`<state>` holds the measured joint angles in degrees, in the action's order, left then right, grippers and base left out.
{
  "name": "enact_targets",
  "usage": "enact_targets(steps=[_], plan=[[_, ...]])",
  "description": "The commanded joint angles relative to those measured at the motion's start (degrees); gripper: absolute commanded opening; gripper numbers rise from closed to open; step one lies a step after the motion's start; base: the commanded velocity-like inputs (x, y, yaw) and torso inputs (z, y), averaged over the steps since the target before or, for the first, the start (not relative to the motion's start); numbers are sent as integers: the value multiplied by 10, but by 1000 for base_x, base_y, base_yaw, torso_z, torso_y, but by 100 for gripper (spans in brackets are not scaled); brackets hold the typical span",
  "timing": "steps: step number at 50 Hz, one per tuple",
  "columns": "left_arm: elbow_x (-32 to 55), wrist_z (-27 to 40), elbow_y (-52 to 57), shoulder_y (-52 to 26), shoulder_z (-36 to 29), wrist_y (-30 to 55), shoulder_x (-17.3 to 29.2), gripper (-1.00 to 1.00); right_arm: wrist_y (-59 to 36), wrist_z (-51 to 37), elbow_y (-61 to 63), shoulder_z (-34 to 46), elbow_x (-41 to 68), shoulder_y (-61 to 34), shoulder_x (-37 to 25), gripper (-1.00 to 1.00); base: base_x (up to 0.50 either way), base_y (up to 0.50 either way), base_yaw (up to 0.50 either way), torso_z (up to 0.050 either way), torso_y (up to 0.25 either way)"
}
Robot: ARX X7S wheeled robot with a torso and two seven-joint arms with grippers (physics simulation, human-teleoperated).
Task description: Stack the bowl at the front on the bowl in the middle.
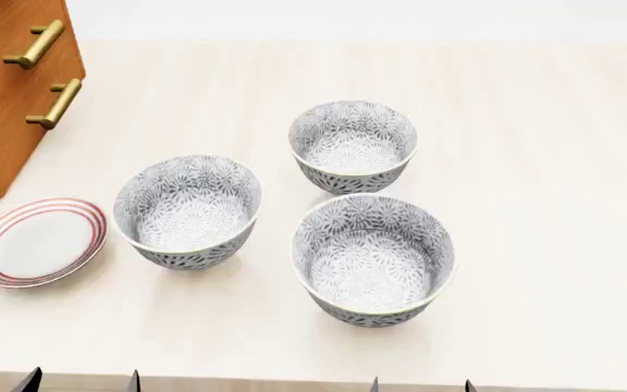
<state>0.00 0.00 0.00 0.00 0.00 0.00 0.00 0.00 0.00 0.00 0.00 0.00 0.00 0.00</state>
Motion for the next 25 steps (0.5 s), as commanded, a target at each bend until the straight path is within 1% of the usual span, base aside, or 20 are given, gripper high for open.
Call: enact_targets(steps=[1, 2, 12, 13, 14, 25], plan=[[13, 16, -1, 1, -16, -2, 13, 100, 4, -24, -3, 24, 19, 0, -19, 100, 0, 0, 0, 0, 0], [9, 30, -5, -5, -16, 2, 13, 100, 3, -25, -3, 27, 19, -1, -21, 100, 0, 0, 0, 0, 0], [9, 45, -8, -4, -44, -13, 28, 100, -3, -43, -15, 43, 21, -12, -32, 100, 0, 0, 0, 0, 0], [233, 94, 76, -70, -122, 144, 122, 100, -6, -142, -19, 278, 429, -153, -228, 100, 0, 0, 0, 0, 0], [-14, 25, -5, -2, -15, -14, 4, 100, -3, -12, -18, 12, -8, -12, -6, 100, 0, 0, 0, 0, 0], [7, 51, -6, -4, -41, -13, 25, 100, -4, -35, -19, 35, 14, -13, -26, 100, 0, 0, 0, 0, 0]])
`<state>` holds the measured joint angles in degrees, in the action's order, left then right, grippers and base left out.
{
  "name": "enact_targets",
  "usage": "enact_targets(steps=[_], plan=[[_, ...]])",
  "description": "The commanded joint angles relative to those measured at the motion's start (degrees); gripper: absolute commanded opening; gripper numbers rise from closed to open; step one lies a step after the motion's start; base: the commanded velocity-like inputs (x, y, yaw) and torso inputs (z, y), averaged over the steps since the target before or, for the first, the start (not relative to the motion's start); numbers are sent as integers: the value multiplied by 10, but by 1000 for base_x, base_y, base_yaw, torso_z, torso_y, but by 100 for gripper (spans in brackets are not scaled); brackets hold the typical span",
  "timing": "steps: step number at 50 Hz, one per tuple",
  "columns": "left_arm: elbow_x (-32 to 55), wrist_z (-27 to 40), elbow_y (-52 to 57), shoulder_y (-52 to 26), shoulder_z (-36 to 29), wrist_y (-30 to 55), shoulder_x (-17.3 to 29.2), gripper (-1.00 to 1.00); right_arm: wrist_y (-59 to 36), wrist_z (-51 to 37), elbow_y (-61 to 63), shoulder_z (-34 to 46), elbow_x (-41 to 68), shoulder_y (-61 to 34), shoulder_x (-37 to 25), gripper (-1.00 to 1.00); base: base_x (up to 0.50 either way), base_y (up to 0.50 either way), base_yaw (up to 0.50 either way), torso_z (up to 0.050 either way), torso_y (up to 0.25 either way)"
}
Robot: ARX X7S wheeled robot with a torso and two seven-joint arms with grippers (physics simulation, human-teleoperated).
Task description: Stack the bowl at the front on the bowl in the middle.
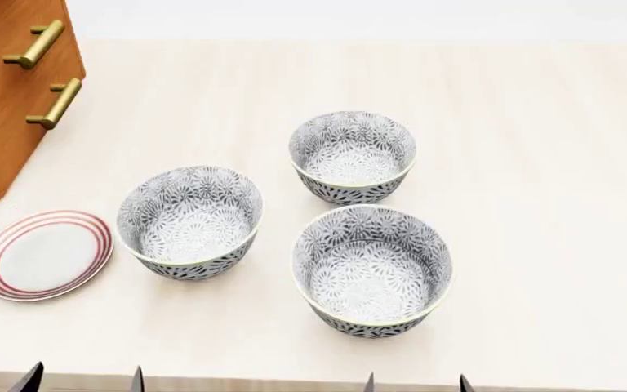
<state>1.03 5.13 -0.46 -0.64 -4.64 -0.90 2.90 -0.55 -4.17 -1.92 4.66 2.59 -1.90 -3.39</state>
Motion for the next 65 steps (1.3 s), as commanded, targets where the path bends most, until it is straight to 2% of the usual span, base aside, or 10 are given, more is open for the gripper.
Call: enact_targets(steps=[1, 12, 17, 23, 33, 35, 42, 48, 53, 65], plan=[[-2, 0, -1, 3, 4, -3, -2, 100, 1, 5, 1, -10, -11, 6, 7, 100, 0, 0, 0, 0, 0], [10, 12, 0, 0, -7, 0, 8, 100, -7, -7, 12, 1, 3, 6, -2, 100, 0, 0, 0, 0, 0], [35, 12, 64, 0, -6, 69, 13, 100, -71, -4, 66, -6, 37, 3, -9, 100, 0, 0, 0, 0, 0], [65, 8, 181, -25, -9, 217, 32, 100, -274, -18, 206, -21, 96, -33, -23, 100, 0, 0, 0, 0, 0], [127, 18, 343, -115, 12, 442, 54, 100, -517, -50, 335, -43, 160, -130, -41, 100, 0, 0, 0, 0, 0], [150, 23, 378, -155, 26, 511, 56, 100, -582, -67, 366, -54, 174, -171, -41, 100, 0, 0, 0, 0, 0], [186, 37, 446, -253, 34, 650, 60, 100, -769, -99, 450, -85, 224, -300, -32, 100, 0, 0, 0, 0, 0], [255, 34, 512, -370, 119, 815, 35, 100, -875, -119, 474, -117, 244, -402, -26, 100, 0, 0, 0, 0, 0], [254, 45, 515, -390, 118, 822, 38, 100, -881, -122, 456, -118, 252, -422, -30, 100, 0, 0, 0, 0, 0], [245, 46, 492, -351, 93, 762, 48, 100, -838, -143, 445, -92, 244, -401, -38, 100, 0, 197, 0, 0, 0]])
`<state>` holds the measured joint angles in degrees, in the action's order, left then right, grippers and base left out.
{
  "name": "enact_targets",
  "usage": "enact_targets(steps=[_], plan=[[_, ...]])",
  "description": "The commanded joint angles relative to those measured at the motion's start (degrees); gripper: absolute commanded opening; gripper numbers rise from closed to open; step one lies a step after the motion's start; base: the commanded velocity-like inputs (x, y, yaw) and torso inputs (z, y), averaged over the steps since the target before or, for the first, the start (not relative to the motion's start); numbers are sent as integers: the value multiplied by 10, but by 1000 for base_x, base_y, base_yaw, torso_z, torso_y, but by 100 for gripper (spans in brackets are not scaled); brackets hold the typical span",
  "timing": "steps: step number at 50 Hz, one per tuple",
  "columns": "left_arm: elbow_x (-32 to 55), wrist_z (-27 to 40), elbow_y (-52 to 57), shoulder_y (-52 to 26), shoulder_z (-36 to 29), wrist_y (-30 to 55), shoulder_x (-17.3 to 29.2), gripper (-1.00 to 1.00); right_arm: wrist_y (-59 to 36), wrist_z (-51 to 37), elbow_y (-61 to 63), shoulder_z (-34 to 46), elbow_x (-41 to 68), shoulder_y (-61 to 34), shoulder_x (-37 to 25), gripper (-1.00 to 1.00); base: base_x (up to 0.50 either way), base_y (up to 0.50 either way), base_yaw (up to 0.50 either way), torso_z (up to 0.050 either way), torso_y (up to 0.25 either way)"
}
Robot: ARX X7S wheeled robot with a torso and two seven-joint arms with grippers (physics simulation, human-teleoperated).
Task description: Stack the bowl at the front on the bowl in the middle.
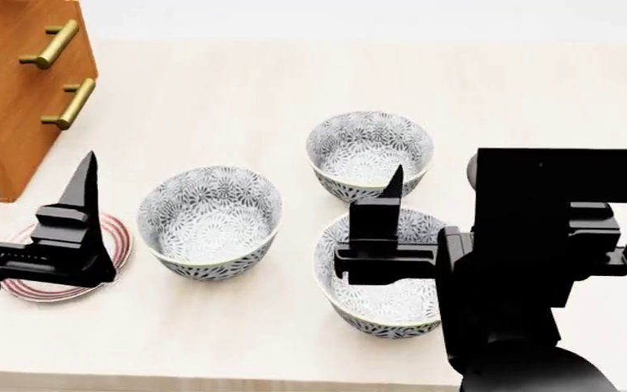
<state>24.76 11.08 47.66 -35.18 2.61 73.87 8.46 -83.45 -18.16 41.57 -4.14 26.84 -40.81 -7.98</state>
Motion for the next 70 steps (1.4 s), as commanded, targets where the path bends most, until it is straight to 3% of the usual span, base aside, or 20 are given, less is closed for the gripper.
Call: enact_targets(steps=[1, 9, 20, 59, 70], plan=[[6, -14, 7, -3, 18, 9, -6, 100, -3, -5, 7, 2, -1, -9, 5, 100, 0, 500, 0, 0, 0], [9, -12, 2, 5, 19, -1, -5, 100, 6, 1, -4, -1, 9, -2, 9, 100, 0, 486, 0, 0, 0], [12, -10, -3, 12, 17, -13, 0, 100, 38, -5, -17, 32, -1, 8, -9, 100, 19, 0, 0, 0, 0], [21, 3, -15, 23, 2, -39, 12, 100, 36, -30, -35, 42, 9, 3, -12, 100, 500, -17, 0, 0, 0], [28, 10, -12, 19, 2, -35, 12, 100, 3, -45, -36, 29, 17, -20, -7, 100, 0, 0, 0, 0, 0]])
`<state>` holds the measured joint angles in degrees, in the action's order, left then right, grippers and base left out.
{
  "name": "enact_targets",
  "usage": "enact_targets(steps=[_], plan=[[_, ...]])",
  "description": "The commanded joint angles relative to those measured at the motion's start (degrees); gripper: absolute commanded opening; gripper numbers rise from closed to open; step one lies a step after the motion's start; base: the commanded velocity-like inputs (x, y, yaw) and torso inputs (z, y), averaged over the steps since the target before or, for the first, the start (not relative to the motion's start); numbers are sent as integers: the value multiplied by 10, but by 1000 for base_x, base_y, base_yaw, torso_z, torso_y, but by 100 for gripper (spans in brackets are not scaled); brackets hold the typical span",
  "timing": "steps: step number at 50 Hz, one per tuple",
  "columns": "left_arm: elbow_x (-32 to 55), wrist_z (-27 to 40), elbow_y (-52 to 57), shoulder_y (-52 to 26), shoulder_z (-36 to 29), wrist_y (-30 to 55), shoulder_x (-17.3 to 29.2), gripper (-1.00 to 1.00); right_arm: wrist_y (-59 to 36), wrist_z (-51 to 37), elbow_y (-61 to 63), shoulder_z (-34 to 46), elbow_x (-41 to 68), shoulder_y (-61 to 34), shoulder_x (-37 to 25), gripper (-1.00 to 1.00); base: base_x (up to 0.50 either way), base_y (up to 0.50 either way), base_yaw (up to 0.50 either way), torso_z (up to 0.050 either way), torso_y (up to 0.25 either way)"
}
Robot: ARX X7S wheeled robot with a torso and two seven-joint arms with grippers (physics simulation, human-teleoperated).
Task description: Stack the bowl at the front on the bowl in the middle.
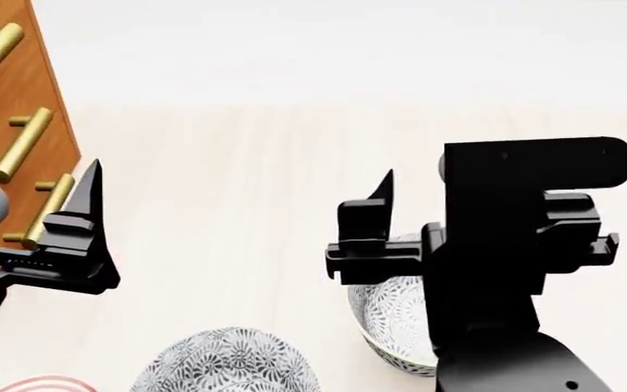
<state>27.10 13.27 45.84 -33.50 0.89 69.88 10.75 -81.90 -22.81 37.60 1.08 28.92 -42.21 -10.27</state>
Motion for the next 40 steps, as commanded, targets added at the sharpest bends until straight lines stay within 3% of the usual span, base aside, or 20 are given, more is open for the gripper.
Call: enact_targets(steps=[1, 6, 12, 15, 21, 24, 28, 40], plan=[[5, -12, 6, 2, 19, 5, -11, 100, -14, 0, 2, -24, -4, -8, 16, 100, 0, 0, 0, 0, 0], [6, -10, 4, 2, 20, 3, -8, 100, -80, -24, -10, -74, 30, -62, 31, 100, 0, 0, 0, 0, 0], [8, -10, 2, 9, 21, -3, -6, 100, -80, -292, -125, -111, 375, -142, -46, 100, 0, 0, 0, 0, 0], [13, -8, 6, 7, 26, 4, -7, 100, -77, -371, -201, -132, 468, -170, -64, 100, 0, 0, 0, 0, 0], [19, -2, 13, 2, 26, 12, -8, 100, -69, -388, -318, -121, 475, -235, -109, 100, 0, 0, 0, 0, 0], [19, -1, 12, 4, 24, 10, -7, 100, -78, -466, -419, -111, 545, -274, -129, 100, 0, 0, 0, 0, 0], [23, 1, 14, 2, 26, 13, -7, 100, -73, -479, -468, -101, 593, -294, -145, 100, 0, 0, 0, 0, 0], [25, 4, 6, -4, 20, 7, -3, 100, -46, -449, -563, -50, 571, -344, -183, 100, 0, 0, 0, 0, 0]])
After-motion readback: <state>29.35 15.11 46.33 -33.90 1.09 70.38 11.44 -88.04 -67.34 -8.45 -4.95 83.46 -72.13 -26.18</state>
